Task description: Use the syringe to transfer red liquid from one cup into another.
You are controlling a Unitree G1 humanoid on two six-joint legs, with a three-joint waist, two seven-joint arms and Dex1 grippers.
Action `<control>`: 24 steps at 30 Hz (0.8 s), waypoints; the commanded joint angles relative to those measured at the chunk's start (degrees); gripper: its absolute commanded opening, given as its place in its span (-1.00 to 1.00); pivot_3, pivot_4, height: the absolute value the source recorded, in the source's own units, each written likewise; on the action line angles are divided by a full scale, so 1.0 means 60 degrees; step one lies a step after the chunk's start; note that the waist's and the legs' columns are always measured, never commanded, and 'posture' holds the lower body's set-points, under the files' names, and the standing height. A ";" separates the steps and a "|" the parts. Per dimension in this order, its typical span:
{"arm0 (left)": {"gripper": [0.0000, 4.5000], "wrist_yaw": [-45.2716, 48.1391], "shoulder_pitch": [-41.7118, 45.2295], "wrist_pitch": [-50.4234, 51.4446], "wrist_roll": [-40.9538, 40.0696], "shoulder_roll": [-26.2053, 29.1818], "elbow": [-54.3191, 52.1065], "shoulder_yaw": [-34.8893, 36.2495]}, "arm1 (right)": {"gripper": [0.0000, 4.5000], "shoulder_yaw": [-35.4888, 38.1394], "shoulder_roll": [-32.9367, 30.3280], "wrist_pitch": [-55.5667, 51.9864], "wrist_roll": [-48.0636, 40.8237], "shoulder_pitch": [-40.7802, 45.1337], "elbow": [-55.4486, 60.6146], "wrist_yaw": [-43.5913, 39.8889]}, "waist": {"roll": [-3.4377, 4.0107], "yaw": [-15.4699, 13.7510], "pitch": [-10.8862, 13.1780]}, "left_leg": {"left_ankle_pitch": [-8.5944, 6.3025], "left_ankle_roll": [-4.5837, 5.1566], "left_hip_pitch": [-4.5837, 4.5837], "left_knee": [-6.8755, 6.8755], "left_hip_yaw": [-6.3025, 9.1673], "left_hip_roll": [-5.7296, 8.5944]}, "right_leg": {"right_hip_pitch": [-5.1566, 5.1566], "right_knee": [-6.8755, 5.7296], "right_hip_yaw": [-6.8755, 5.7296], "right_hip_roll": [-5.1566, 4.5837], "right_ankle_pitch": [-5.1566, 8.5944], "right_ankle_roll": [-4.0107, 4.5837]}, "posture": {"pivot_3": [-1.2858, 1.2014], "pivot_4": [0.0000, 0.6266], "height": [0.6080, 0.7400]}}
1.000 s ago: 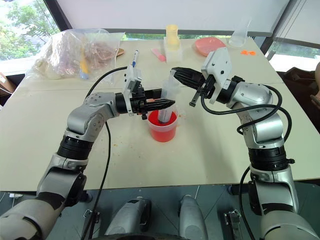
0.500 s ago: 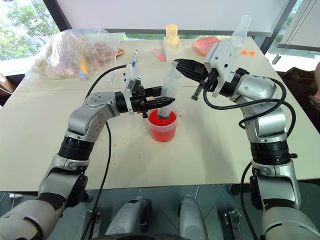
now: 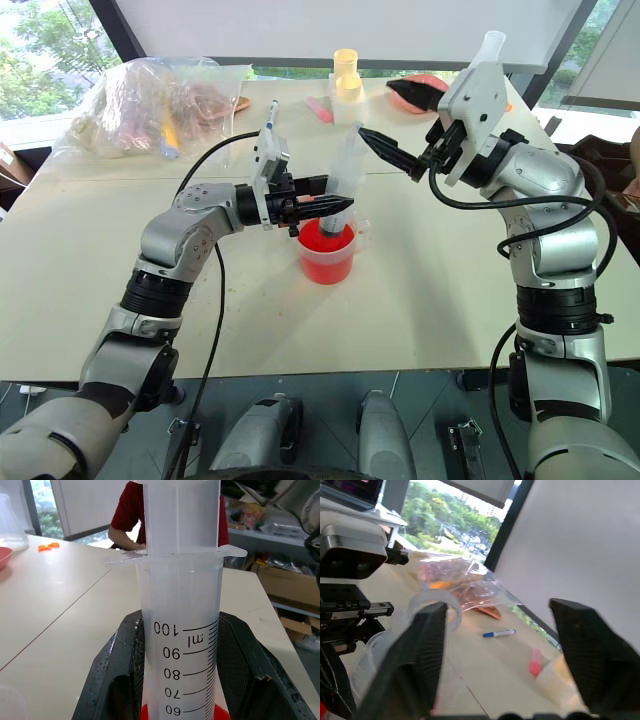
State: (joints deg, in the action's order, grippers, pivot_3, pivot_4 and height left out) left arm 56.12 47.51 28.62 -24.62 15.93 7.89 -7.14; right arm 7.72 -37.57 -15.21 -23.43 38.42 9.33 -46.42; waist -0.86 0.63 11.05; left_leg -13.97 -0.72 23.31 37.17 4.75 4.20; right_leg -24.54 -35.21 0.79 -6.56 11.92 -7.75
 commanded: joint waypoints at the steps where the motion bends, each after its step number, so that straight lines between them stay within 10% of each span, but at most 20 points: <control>1: -0.34 -0.0086 0.0350 0.0102 -0.0355 0.0055 -0.0269 0.0479 | 0.55 0.1046 -0.0346 -0.0782 -0.0918 -0.0598 0.0982 0.0203 | 0.0000 -0.0003 0.0000 | 0.0000 0.0000 0.0000 0.0000 -0.0001 0.0000 | 0.0000 0.0000 0.0001 0.0000 0.0000 0.0000 | 0.03 -0.52 1.00; 8: -0.34 -0.0122 0.0918 0.0699 -0.0847 0.0379 -0.0578 0.0930 | 0.55 0.3528 -0.0136 -0.2646 -0.4204 -0.1599 0.1726 0.1441 | 0.0000 -0.0006 0.0000 | -0.0001 0.0001 0.0000 -0.0001 0.0003 -0.0006 | 0.0001 -0.0001 0.0004 -0.0001 0.0000 0.0001 | 0.03 -0.52 1.00; 24: -0.34 0.0266 0.4447 -0.3713 0.0994 0.0450 0.6731 0.1567 | 0.55 0.0201 0.0183 0.1668 0.0514 0.1156 -0.2192 0.1041 | -0.0001 0.0050 0.0002 | 0.0000 0.0003 0.0000 0.0003 -0.0061 0.0009 | -0.0009 -0.0004 0.0001 0.0014 -0.0001 -0.0002 | 0.03 -0.52 1.00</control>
State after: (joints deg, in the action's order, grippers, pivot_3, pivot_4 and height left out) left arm 57.31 70.77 11.51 -20.72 17.90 46.50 2.27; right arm 9.60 -36.94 -9.17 -22.74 42.96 -2.30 -40.20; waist -0.86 0.92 11.06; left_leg -13.97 -0.70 23.34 37.18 4.40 4.26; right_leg -24.62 -35.22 0.79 -6.47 11.92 -7.76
